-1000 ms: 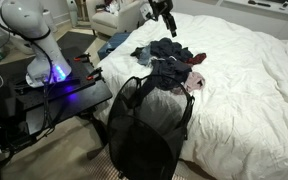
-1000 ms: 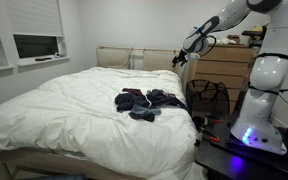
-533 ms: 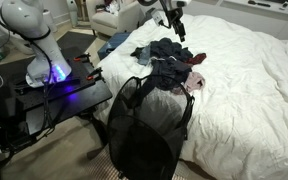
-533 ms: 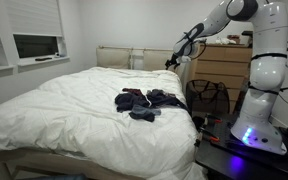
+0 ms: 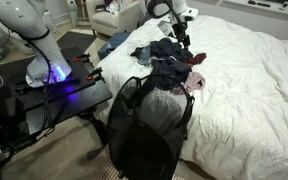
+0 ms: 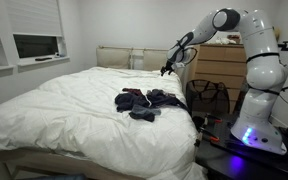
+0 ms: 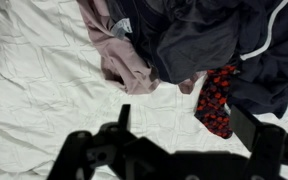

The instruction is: Take the gray cloth from the bed and place in the black laundry basket

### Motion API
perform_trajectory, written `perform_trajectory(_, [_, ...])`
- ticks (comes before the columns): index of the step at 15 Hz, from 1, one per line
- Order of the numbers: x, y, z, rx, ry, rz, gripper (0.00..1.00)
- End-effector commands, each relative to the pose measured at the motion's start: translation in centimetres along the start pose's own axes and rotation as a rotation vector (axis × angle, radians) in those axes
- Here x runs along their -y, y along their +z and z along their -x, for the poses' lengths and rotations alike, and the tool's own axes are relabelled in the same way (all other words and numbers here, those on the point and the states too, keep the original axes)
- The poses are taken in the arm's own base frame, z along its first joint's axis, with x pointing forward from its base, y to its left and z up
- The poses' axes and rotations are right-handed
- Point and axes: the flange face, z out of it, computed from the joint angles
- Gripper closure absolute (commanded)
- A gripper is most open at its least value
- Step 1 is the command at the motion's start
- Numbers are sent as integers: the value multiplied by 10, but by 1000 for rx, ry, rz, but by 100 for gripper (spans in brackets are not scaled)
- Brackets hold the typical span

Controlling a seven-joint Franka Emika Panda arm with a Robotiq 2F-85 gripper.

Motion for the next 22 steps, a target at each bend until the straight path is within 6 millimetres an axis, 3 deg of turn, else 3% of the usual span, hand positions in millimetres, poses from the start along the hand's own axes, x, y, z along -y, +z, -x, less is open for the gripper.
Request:
perform_trajectory(1, [-4,34,-9,52,-23,-42,0])
perform_trajectory(6, [6,87,-3,144,-35,-71,0])
perform_trajectory(13, [32,142,5,227,-60,-101,0])
perform_trajectory(21, [27,183,13,285,-50,-36,0])
perform_trajectory(22, [25,185,13,288,-47,-25,25])
